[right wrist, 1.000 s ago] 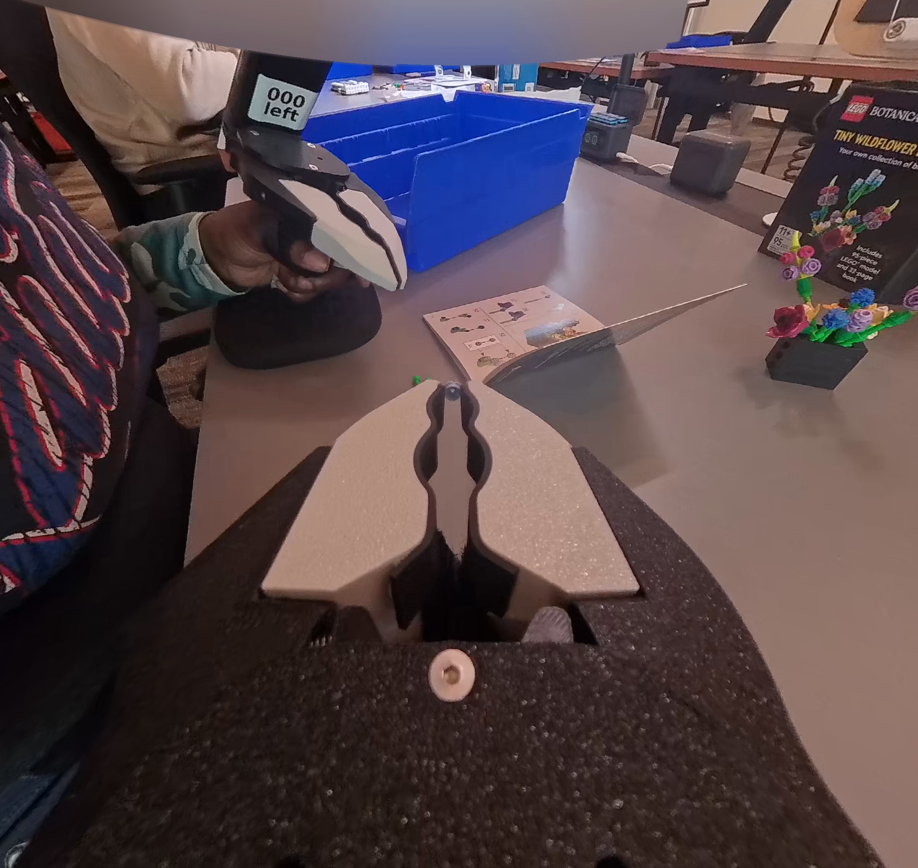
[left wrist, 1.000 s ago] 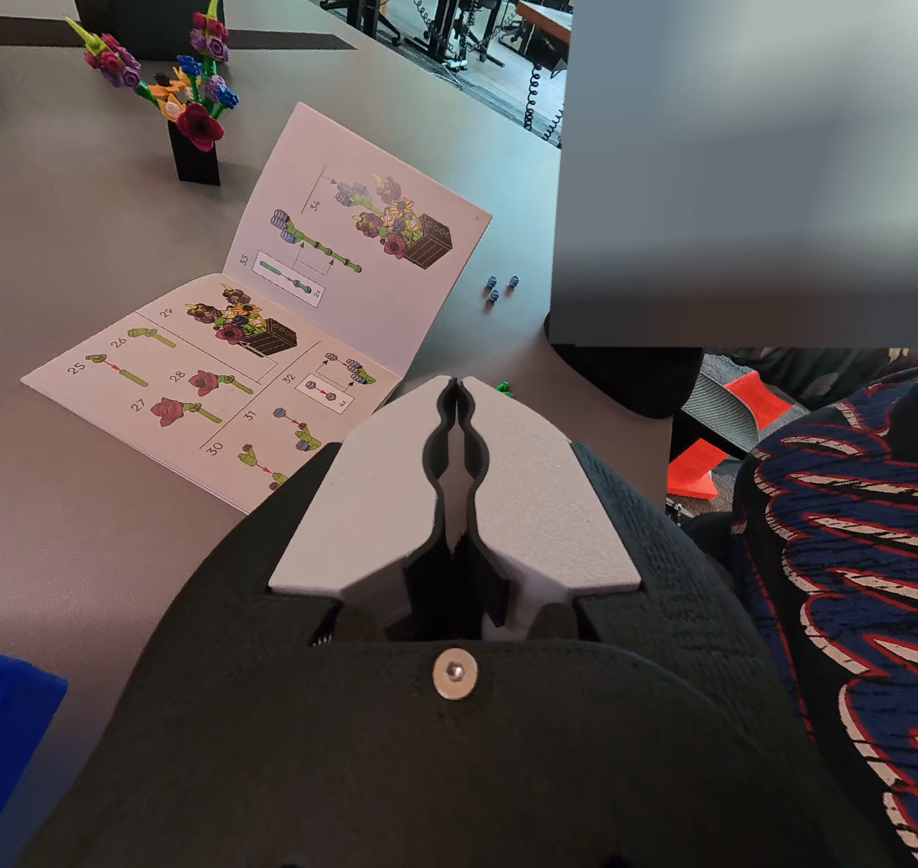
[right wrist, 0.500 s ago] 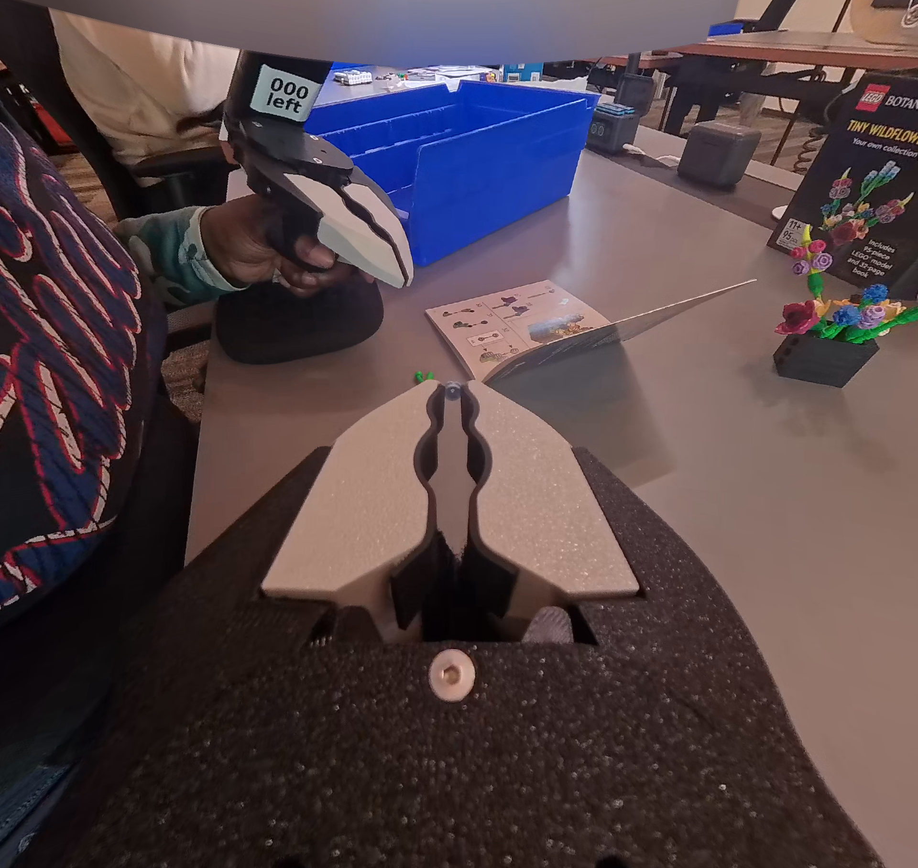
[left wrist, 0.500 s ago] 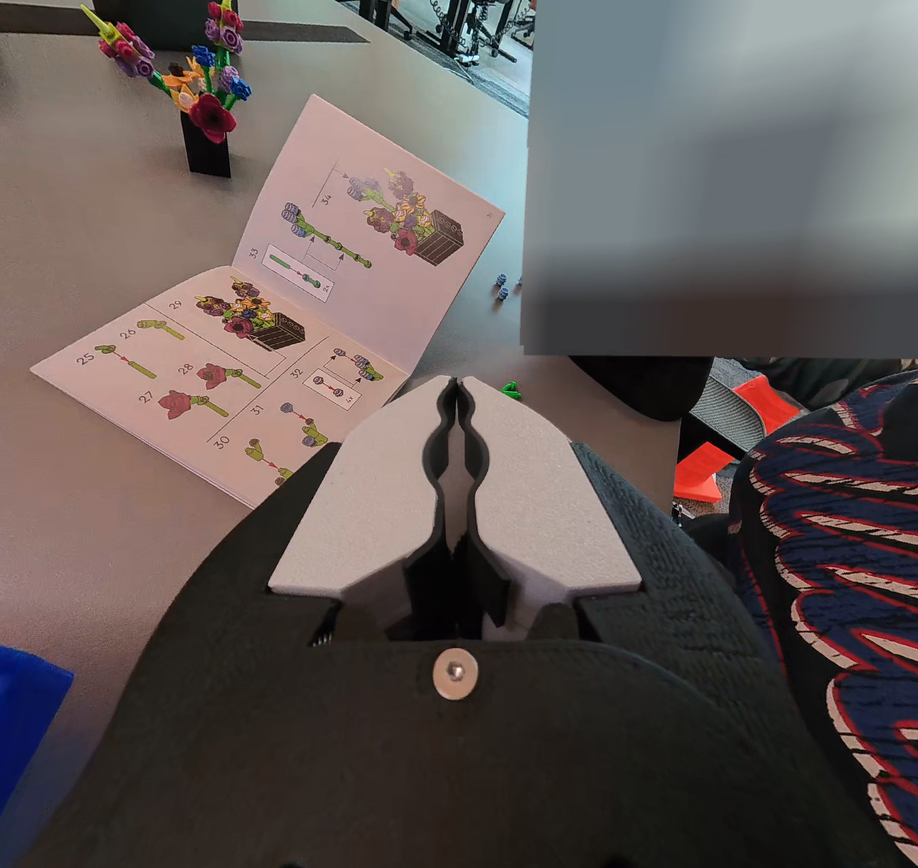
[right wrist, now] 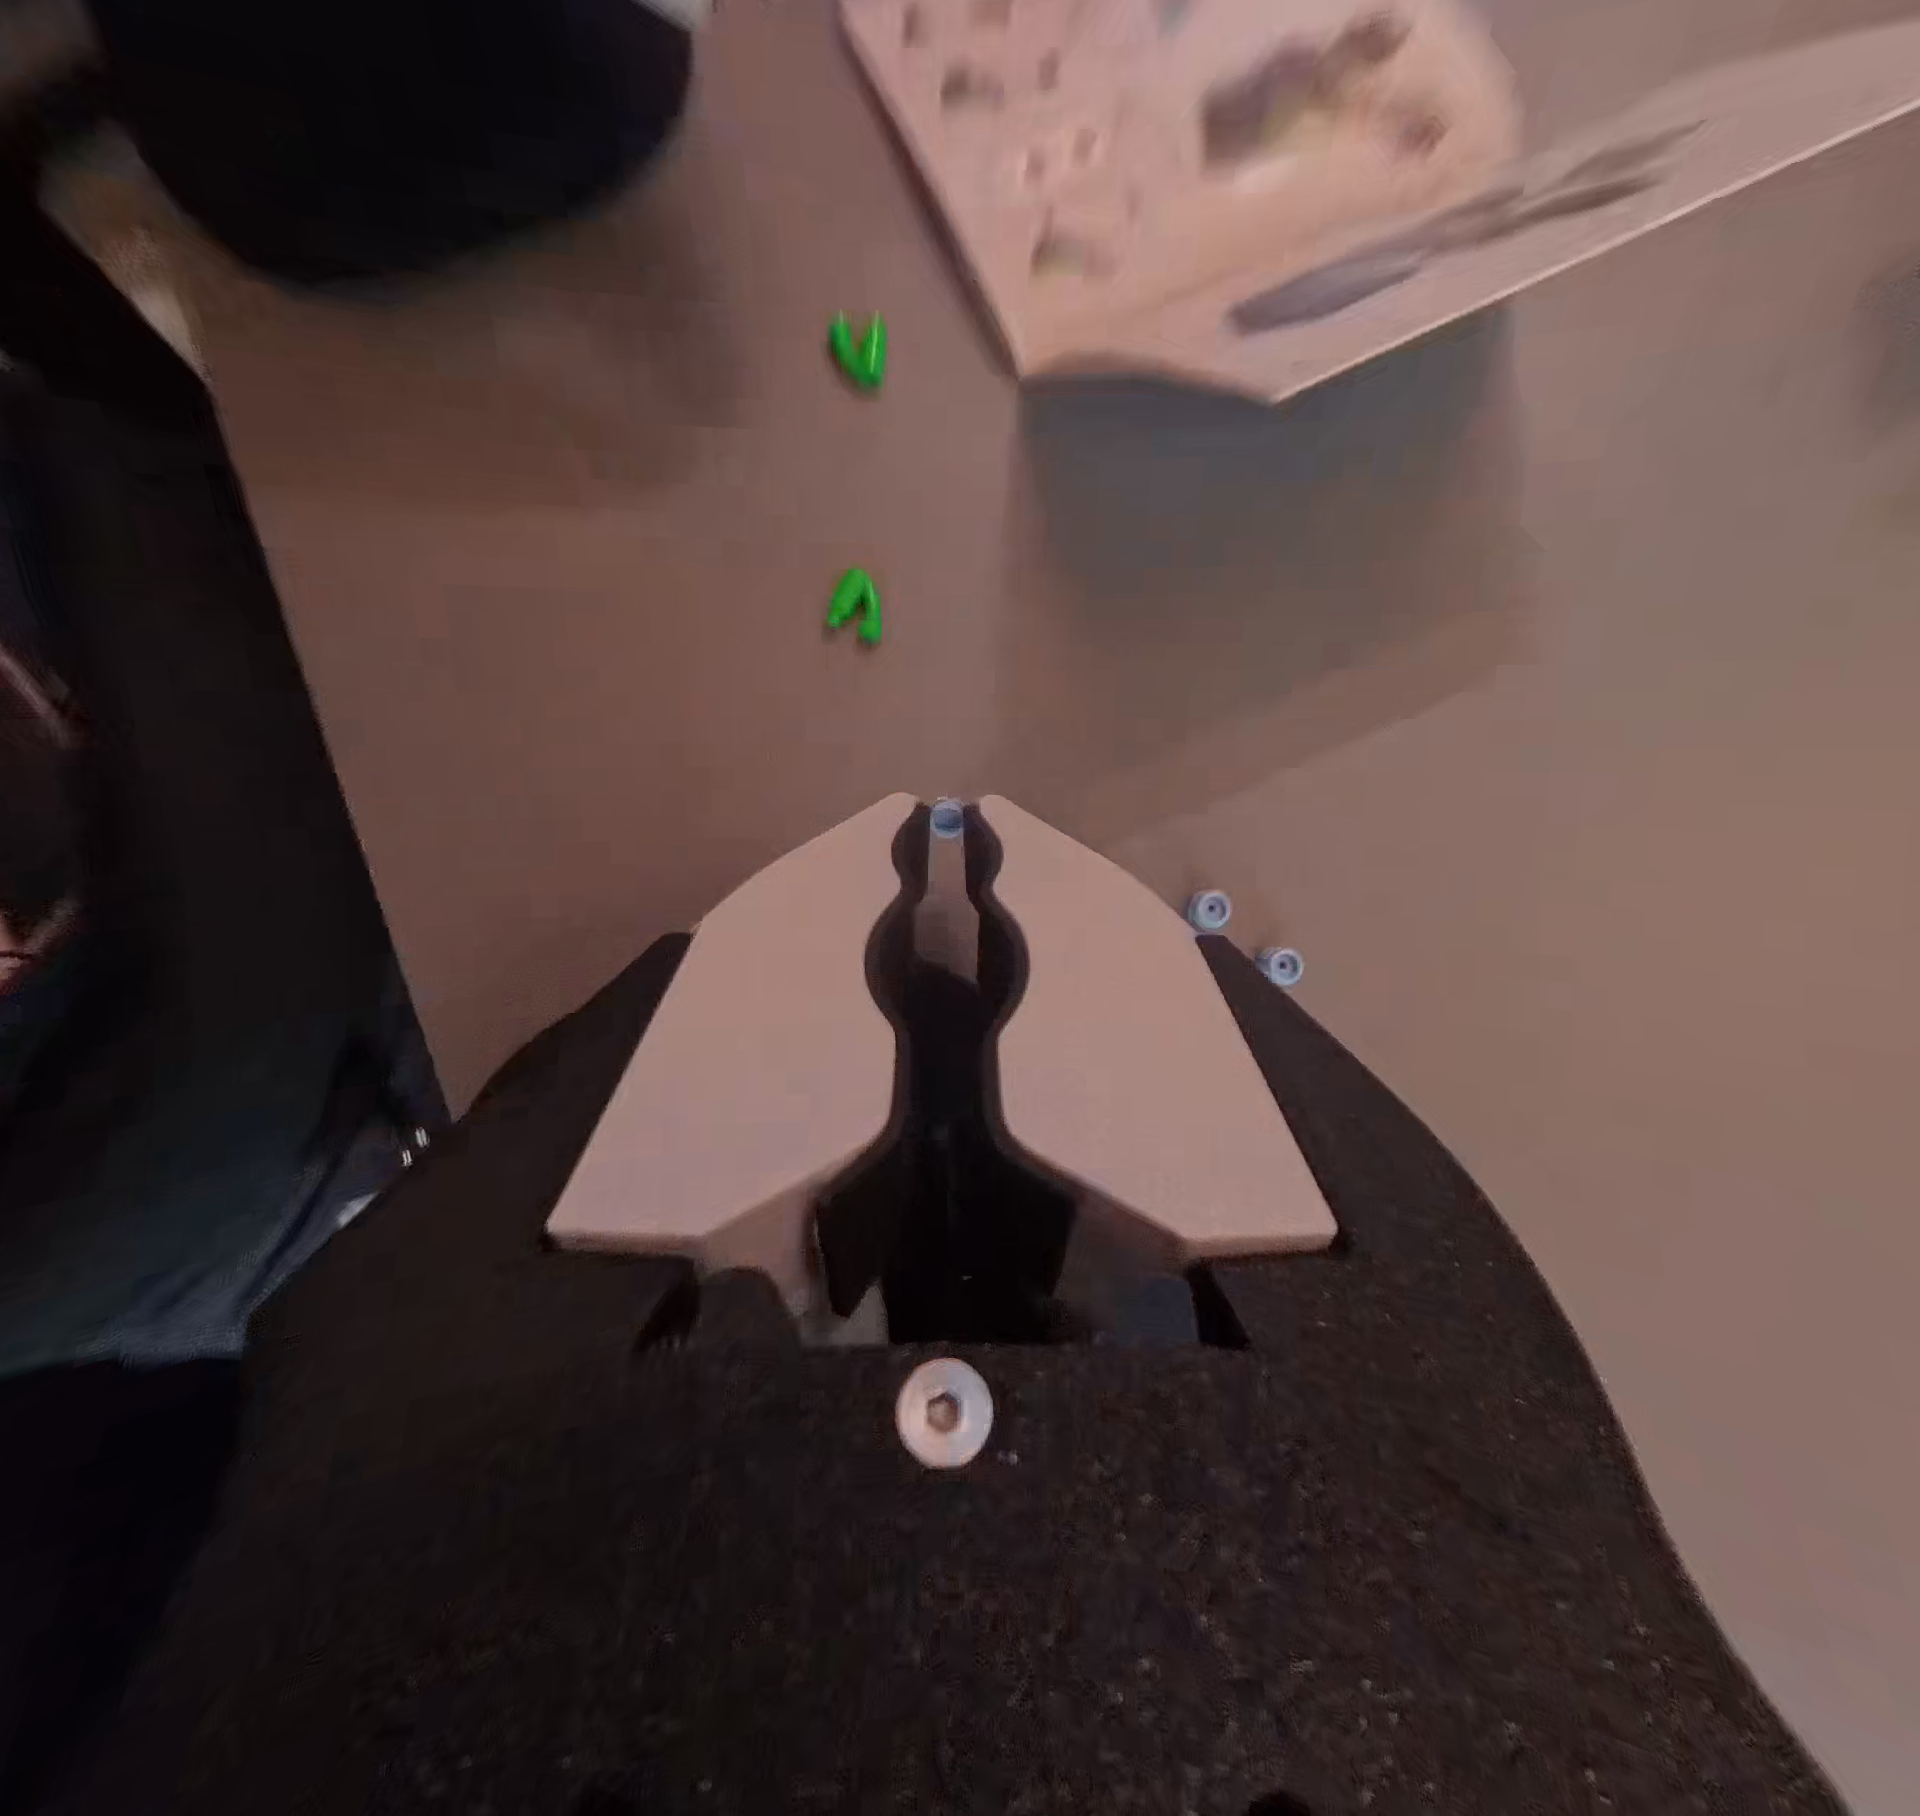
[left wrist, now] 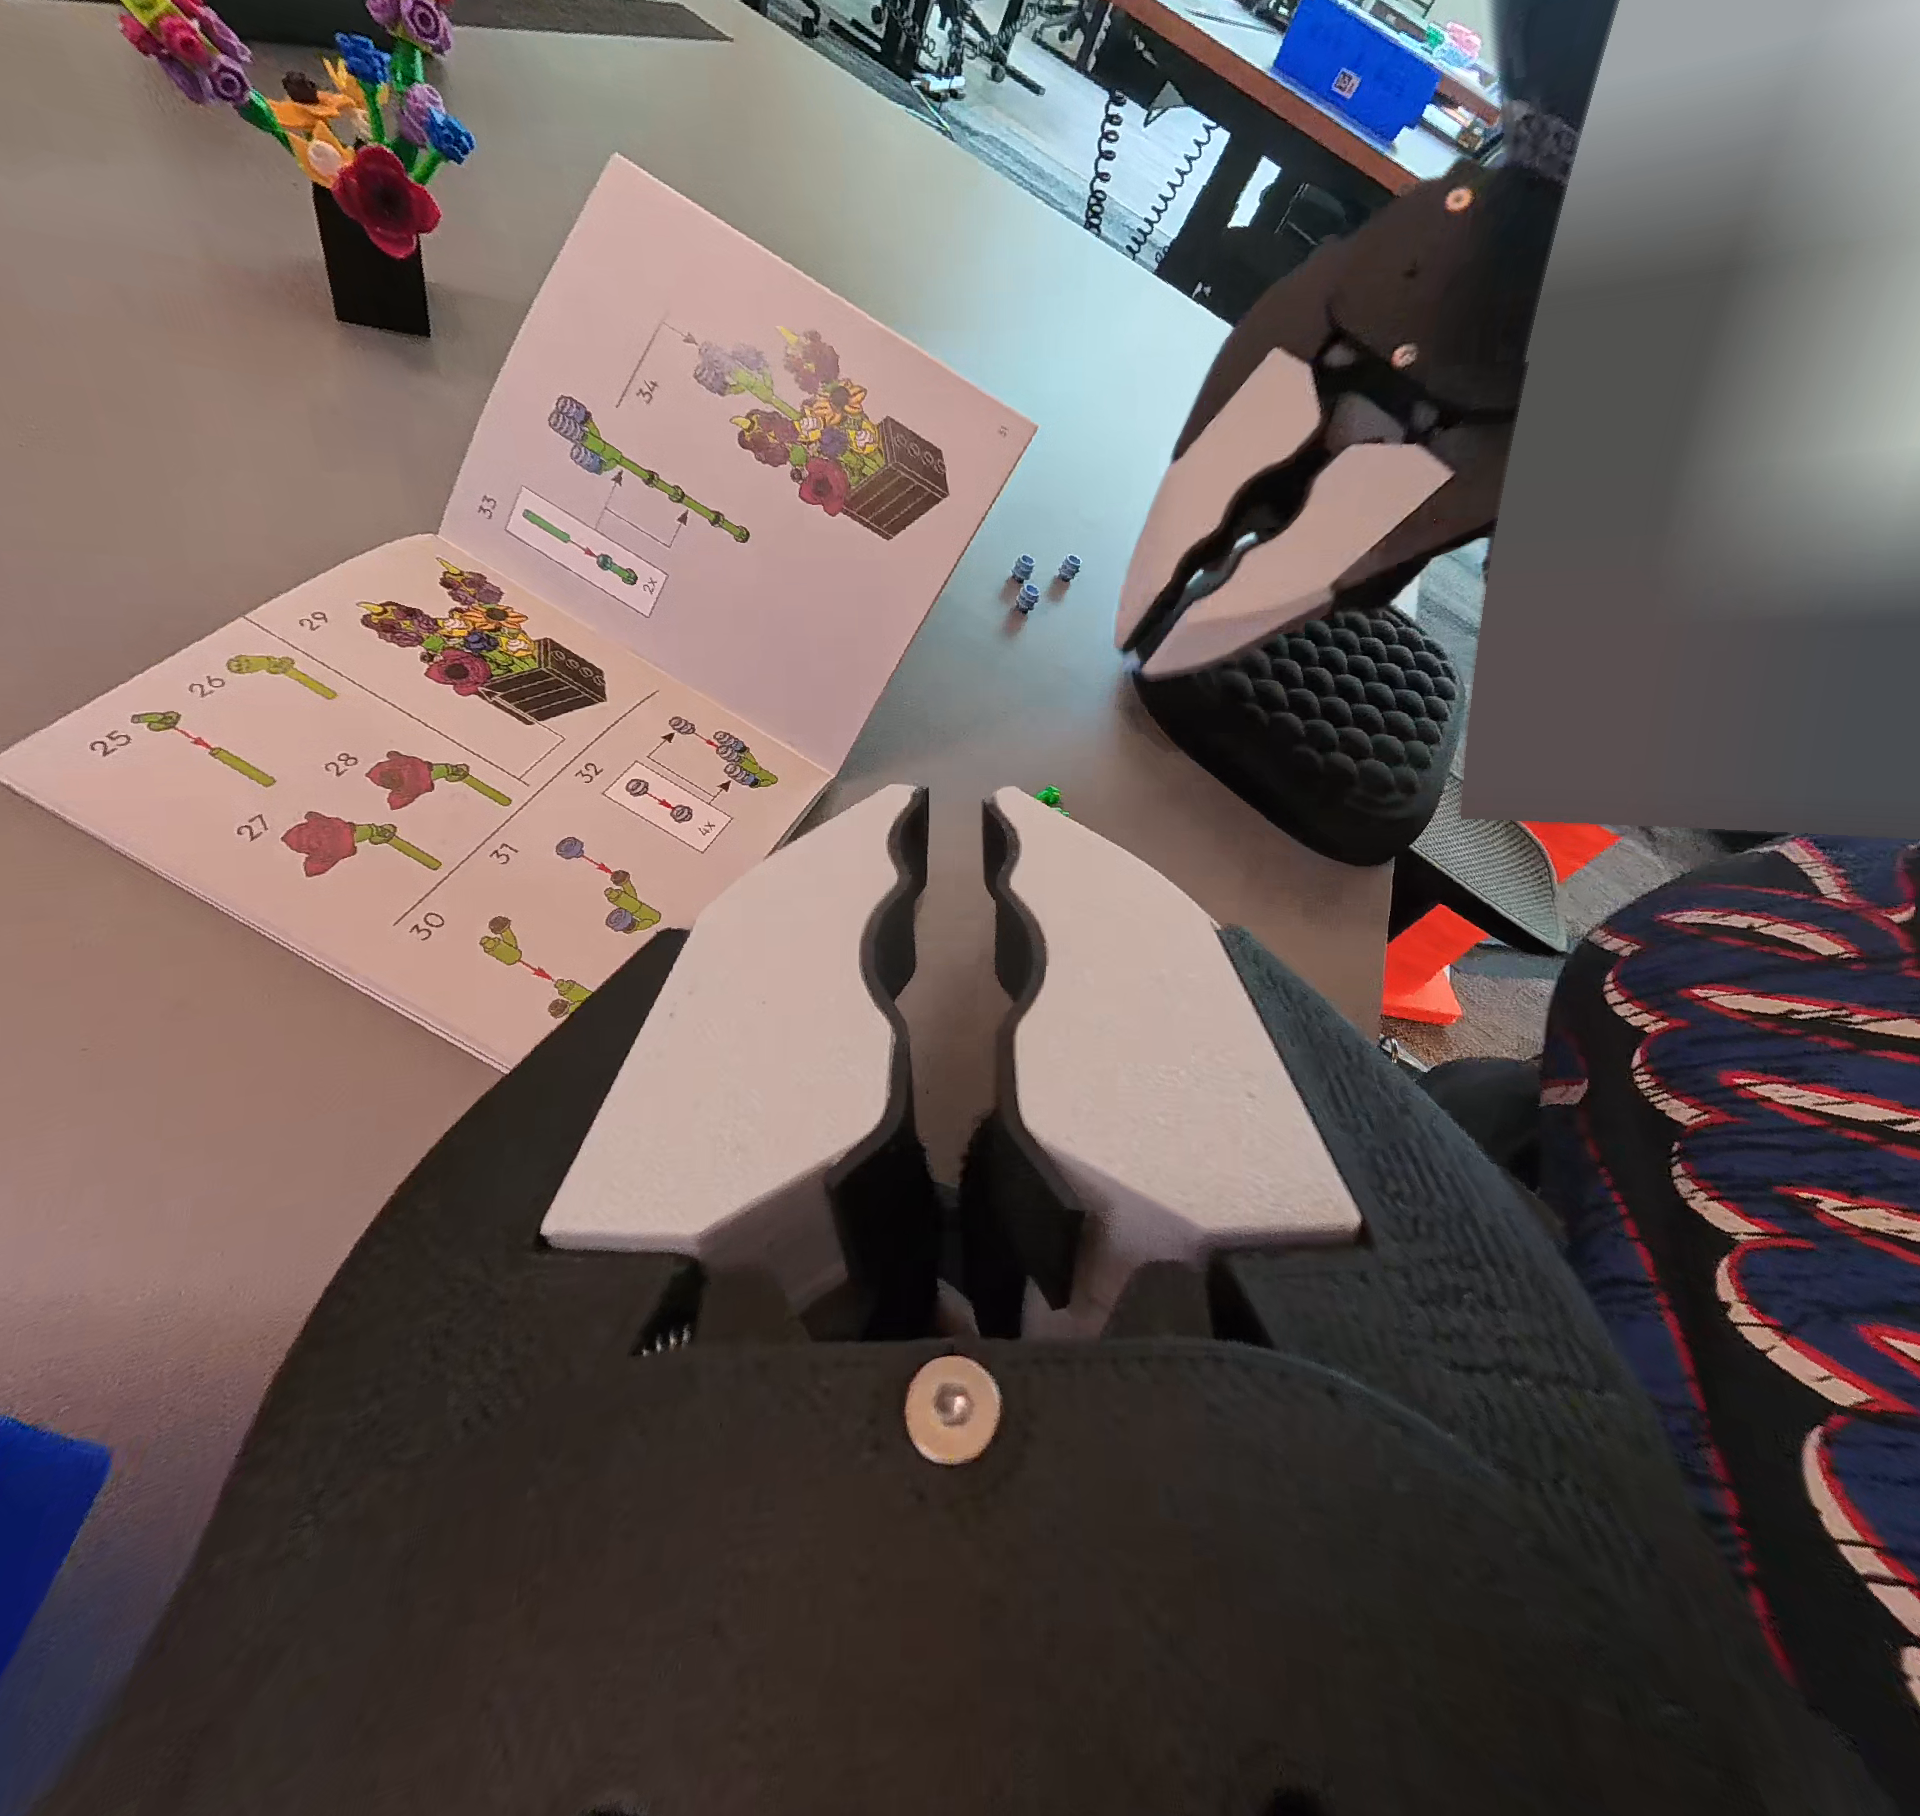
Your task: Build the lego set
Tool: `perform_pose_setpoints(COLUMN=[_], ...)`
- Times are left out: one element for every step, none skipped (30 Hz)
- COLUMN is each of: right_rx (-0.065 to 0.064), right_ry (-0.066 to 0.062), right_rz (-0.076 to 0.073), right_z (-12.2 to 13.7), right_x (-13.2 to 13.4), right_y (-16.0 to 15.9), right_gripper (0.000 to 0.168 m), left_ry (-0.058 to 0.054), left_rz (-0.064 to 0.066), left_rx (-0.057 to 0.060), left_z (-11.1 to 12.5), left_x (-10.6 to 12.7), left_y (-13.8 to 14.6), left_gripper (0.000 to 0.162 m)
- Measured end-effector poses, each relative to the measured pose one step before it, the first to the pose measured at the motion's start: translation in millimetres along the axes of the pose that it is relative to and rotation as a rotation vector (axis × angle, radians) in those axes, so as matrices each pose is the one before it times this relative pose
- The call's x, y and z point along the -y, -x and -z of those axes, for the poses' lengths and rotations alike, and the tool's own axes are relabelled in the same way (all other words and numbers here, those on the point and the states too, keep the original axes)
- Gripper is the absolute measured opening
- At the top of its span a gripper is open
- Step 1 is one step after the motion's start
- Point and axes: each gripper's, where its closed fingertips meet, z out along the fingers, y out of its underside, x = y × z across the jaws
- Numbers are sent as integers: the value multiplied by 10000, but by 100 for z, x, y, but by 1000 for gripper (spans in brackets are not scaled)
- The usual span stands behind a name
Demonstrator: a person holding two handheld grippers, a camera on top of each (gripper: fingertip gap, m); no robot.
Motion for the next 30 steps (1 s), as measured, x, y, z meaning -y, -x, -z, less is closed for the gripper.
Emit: perform_pose_setpoints(right_rx=[2, -47, -54, -79, -39, 10, 38, 38, -18, -82, -48, 7, 10, -17, -21, -13, -18, -18, 2, 19, -3, -9, 4, -1, 1, 23, 16, 8, -8, -25], right_ry=[853, 658, 491, 362, 231, 99, 42, 104, 156, 139, 118, 96, 59, 39, 20, 14, 11, 0, -20, -41, -54, -47, -23, -16, -25, -53, -83, -119, -170, -209], right_rz=[228, 235, 207, 116, 68, 70, 42, 19, 52, 78, 66, 38, 27, 23, 20, 1, -14, -4, -7, -23, -41, -55, -59, -48, -29, -25, -38, -56, -90, -129], right_z=[-492, -298, -89, 57, 124, 98, 7, -83, -128, -125, -131, -108, -105, -91, -77, -59, -52, -50, -36, -29, -11, -3, -8, -31, -21, -12, 24, 78, 117, 160], right_x=[-503, -325, -236, -213, -170, -57, 7, -33, -74, -51, -40, -30, -4, 0, 0, 2, 8, 27, 31, 52, 44, 21, -4, -21, -21, 26, 53, 82, 121, 134], right_y=[177, 70, 20, -56, -40, 38, 75, 65, -6, -76, -31, 43, 46, 6, -14, -19, -25, -23, 18, 31, -12, -39, -9, -3, 27, 62, 51, 14, -31, -95], right_gripper=[7, 7, 6, 6, 6, 6, 6, 6, 6, 6, 6, 6, 6, 6, 7, 7, 7, 7, 7, 7, 7, 8, 10, 11, 12, 13, 13, 14, 15, 17], left_ry=[16, -4, -9, -16, -25, -22, -17, -19, -22, -29, -46, -58, -63, -59, -44, -18, 6, 12, 8, -5, -21, -30, -21, -8, -7, -19, -32, -48, -59, -91], left_rz=[-30, -10, -3, -14, -26, -26, -16, -4, -1, -15, -35, -64, -77, -62, -36, -7, 13, 9, -4, -18, -28, -27, -10, 14, 27, 22, 7, -10, -26, -60], left_rx=[-20, 7, 10, 13, 19, 16, 7, 3, 4, -2, -2, -10, -7, 16, 21, 12, 5, -1, 4, 14, 18, 16, 2, -12, -17, -11, 1, 16, 36, 49], left_z=[-8, 5, 16, 13, 18, 14, 19, 16, 21, 25, 43, 55, 60, 55, 34, 12, -5, -18, -9, 7, 15, 19, 21, 2, 8, 15, 30, 38, 64, 112], left_x=[-18, 5, 11, 24, 21, 22, 21, 24, 23, 37, 52, 59, 61, 63, 45, 28, -7, -3, -10, 11, 24, 40, 19, 15, 10, 25, 48, 51, 76, 140], left_y=[-42, -7, 6, 0, -8, -7, -12, 5, -3, -11, -41, -66, -90, -35, -15, -5, 20, 4, -6, -9, -2, -15, -11, -5, 2, -1, -2, -2, 1, -58], left_gripper=[11, 11, 12, 12, 13, 13, 13, 13, 14, 14, 14, 15, 16, 16, 17, 17, 17, 17, 17, 18, 18, 18, 18, 18, 18, 18, 18, 18, 18, 18])
